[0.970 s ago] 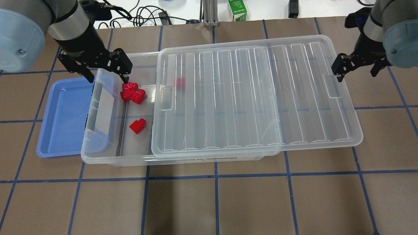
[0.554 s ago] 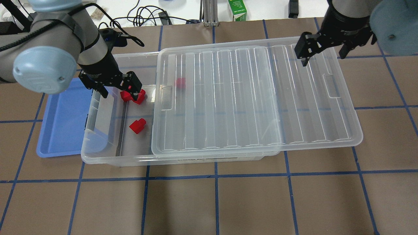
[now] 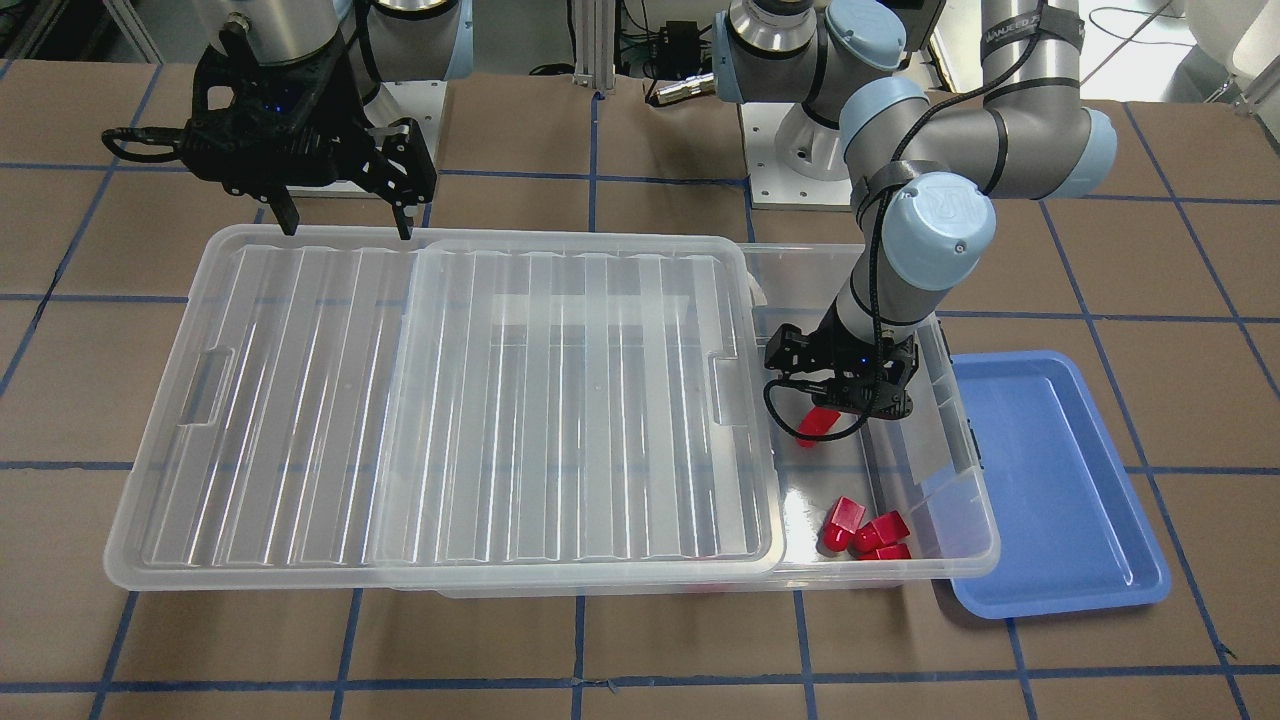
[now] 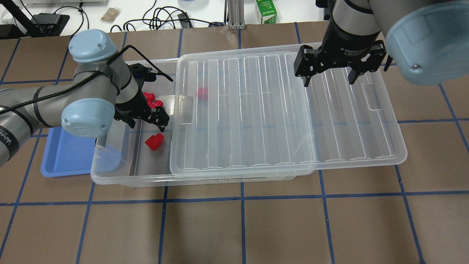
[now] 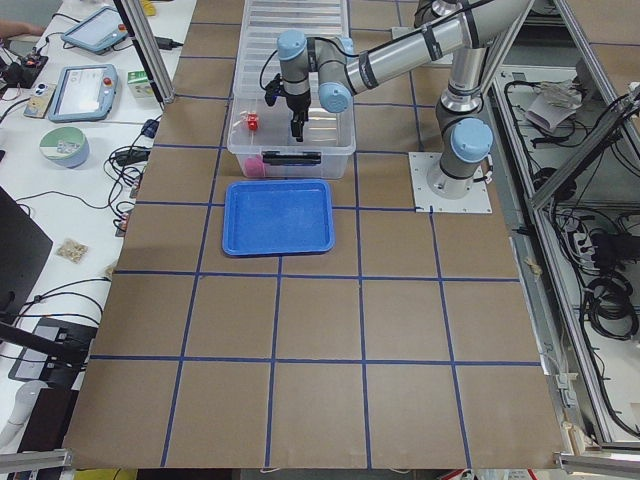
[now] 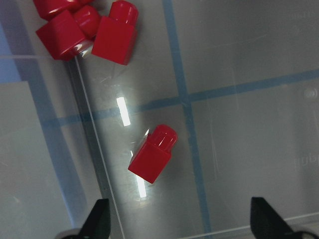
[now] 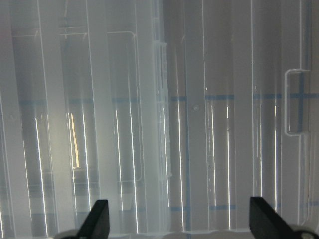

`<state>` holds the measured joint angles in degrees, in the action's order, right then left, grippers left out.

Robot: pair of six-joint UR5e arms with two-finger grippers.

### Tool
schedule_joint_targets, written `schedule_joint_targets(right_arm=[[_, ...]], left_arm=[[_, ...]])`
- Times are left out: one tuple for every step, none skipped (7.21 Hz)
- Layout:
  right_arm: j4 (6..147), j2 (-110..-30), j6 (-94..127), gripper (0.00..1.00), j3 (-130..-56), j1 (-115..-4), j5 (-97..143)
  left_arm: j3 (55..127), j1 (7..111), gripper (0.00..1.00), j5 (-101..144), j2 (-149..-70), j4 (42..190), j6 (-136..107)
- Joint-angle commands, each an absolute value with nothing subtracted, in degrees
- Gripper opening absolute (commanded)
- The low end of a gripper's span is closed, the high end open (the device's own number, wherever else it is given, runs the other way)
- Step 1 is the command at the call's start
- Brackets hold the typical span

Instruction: Place red block in blue tray from box

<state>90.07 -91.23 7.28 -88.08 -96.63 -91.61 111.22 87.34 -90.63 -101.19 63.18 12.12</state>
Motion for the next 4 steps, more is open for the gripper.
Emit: schedule_joint_targets(right_arm=[[84.1, -91.5, 7.4, 1.00, -85.0, -96.3, -91.9], [84.2, -91.3, 7.6, 1.00, -85.0, -95.5, -91.2], [83.9, -91.5, 7.6, 1.00, -85.1, -95.1, -91.1], [84.0, -91.6, 7.6, 1.00, -85.3, -95.1, -90.8]], left_arm=[[112.7, 86.8, 1.00, -90.7, -103.6, 61.0, 12.3], [112.8, 86.8, 1.00, -90.7, -104.5, 60.2, 12.3], [112.8, 86.8, 1.00, -90.7, -105.2, 59.9, 12.3], [112.8, 86.7, 1.00, -90.7, -105.7, 59.9, 12.2]])
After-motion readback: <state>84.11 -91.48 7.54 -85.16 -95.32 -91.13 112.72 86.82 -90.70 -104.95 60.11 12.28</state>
